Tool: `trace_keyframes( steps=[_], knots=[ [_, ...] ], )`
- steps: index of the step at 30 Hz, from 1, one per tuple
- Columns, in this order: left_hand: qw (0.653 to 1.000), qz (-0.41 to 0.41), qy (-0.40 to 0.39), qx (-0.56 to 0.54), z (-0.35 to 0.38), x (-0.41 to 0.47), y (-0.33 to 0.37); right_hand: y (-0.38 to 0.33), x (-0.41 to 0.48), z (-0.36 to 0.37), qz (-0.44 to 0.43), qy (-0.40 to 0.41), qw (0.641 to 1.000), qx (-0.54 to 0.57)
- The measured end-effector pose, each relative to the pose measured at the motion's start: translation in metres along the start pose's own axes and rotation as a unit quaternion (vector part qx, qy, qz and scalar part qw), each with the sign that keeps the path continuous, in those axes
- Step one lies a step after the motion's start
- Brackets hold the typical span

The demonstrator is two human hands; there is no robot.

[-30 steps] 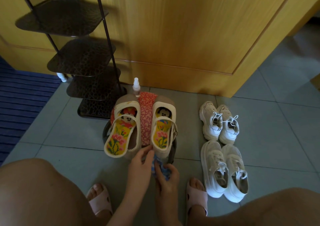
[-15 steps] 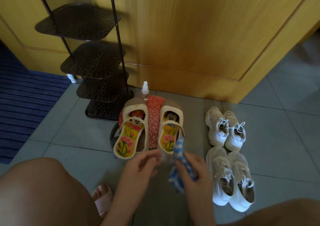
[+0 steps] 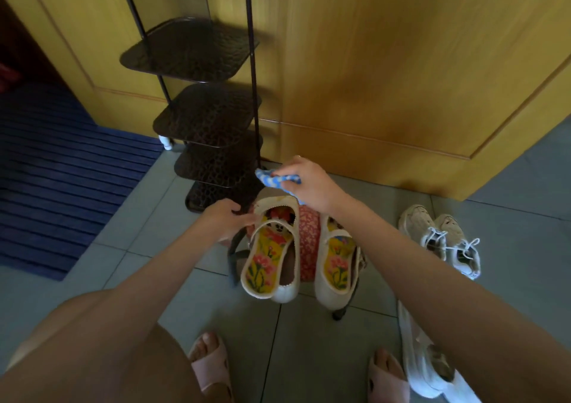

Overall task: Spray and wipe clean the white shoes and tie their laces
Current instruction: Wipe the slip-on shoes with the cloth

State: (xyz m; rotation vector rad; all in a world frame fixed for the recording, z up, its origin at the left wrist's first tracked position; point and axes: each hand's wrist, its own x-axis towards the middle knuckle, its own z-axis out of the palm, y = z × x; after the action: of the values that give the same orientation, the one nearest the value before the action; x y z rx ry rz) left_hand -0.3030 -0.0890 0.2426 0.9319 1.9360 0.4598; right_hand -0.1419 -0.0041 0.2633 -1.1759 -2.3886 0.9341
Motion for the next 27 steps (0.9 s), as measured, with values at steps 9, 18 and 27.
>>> trace_keyframes(
  steps=[9, 18, 27],
  knots=[
    [0.988, -0.018, -0.108, -0.109, 0.016, 0.0, -0.012, 0.01, 0.065, 0.053, -0.091, -0.22, 0.954, -0.182],
    [0.979, 0.007, -0.092, -0.179, 0.021, 0.01, -0.021, 0.018, 0.071, 0.051, -0.072, -0.28, 0.922, -0.259],
    [0.991, 0.054, -0.01, -0.122, 0.036, 0.012, -0.021, 0.041, 0.05, 0.03, -0.141, -0.237, 0.92, -0.28]
  ],
)
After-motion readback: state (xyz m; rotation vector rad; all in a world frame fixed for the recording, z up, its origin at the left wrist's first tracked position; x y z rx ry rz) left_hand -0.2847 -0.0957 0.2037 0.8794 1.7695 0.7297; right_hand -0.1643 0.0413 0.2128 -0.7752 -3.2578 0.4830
